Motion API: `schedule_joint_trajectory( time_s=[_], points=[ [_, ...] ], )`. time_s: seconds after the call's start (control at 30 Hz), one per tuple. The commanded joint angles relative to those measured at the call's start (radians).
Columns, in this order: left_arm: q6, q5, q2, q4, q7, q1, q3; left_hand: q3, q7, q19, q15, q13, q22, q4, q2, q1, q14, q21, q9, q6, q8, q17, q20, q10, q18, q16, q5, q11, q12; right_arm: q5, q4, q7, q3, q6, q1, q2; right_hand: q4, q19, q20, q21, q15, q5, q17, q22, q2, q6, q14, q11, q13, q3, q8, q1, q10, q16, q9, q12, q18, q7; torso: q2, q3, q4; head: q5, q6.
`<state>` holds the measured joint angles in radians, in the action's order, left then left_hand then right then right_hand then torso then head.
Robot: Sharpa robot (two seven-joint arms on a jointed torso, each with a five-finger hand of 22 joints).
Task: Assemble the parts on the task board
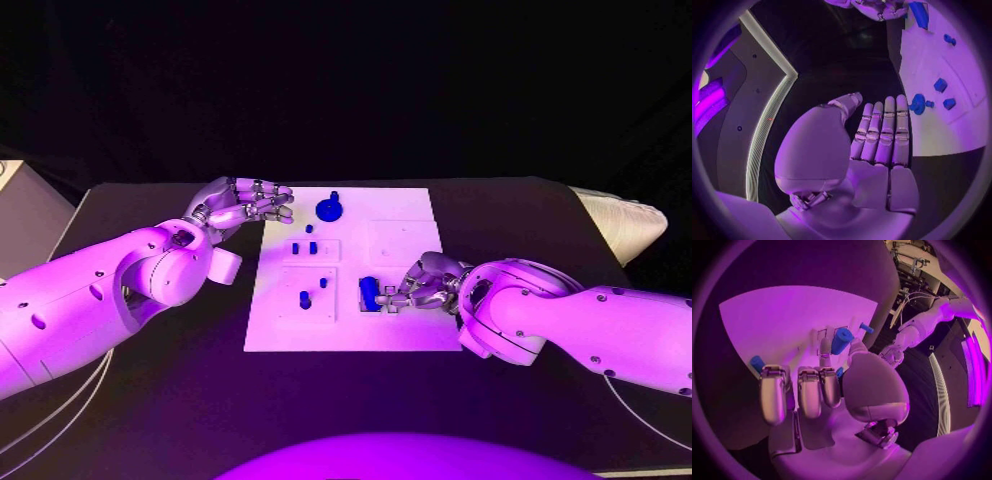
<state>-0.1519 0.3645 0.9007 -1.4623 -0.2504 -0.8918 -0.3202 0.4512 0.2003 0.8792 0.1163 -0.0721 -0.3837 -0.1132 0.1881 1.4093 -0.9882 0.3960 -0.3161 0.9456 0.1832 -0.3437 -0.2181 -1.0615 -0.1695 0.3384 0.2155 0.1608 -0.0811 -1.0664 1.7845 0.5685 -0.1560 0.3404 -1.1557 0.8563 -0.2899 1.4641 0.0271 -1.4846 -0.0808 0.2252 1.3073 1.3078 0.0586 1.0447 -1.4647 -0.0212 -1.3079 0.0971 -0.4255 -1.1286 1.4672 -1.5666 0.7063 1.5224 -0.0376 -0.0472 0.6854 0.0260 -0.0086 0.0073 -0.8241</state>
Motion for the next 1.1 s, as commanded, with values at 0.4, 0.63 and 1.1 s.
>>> schedule_joint_trajectory(
  time_s=[0.4,0.63,1.1],
  points=[
    [0.018,-0.005,-0.001,-0.002,-0.003,0.002,-0.001,-0.003,0.007,0.006,0.002,-0.001,0.001,-0.004,-0.012,0.003,0.006,-0.007,0.001,0.003,-0.004,-0.002,-0.001,0.003,-0.01,-0.008,-0.001,0.001,0.003,-0.036,-0.022,0.014,0.0,-0.027,0.001,-0.022,0.0,0.087,-0.012,-0.01,-0.012,0.015,0.264,0.231,-0.048,-0.005,-0.106,-0.013,-0.233,-0.044,-0.007,-0.137,0.08,-0.004,-0.005,0.004,0.022,0.011,0.001,0.0013,0.001,0.0,-0.002],
    [0.018,-0.005,0.0,-0.002,-0.003,0.002,-0.001,-0.003,0.007,0.007,0.002,-0.001,0.002,-0.006,-0.013,0.002,0.006,-0.008,0.002,0.004,-0.004,-0.003,-0.001,0.003,-0.01,-0.008,-0.001,0.001,0.003,-0.046,-0.034,0.023,0.0,-0.014,0.003,-0.043,0.0,0.087,-0.012,-0.011,-0.013,0.005,0.264,0.232,-0.045,-0.004,-0.106,-0.013,-0.233,-0.05,-0.007,-0.151,0.08,-0.004,-0.007,0.005,0.022,0.011,0.001,0.0014,0.001,0.0,-0.006],
    [0.021,-0.005,0.002,-0.003,-0.001,0.002,-0.001,-0.003,0.007,0.007,0.002,-0.001,0.002,-0.006,-0.013,0.002,0.006,-0.008,0.002,0.004,-0.004,-0.003,-0.001,0.003,-0.01,-0.008,-0.001,0.001,0.003,-0.044,-0.028,0.003,0.0,-0.052,0.005,-0.046,0.0,0.088,-0.013,-0.013,-0.013,-0.017,0.264,0.233,0.002,0.0,-0.106,-0.013,-0.235,-0.038,-0.012,-0.159,0.082,-0.004,-0.009,0.007,0.022,0.011,0.001,0.0005,0.0,0.0,-0.009]
  ],
)
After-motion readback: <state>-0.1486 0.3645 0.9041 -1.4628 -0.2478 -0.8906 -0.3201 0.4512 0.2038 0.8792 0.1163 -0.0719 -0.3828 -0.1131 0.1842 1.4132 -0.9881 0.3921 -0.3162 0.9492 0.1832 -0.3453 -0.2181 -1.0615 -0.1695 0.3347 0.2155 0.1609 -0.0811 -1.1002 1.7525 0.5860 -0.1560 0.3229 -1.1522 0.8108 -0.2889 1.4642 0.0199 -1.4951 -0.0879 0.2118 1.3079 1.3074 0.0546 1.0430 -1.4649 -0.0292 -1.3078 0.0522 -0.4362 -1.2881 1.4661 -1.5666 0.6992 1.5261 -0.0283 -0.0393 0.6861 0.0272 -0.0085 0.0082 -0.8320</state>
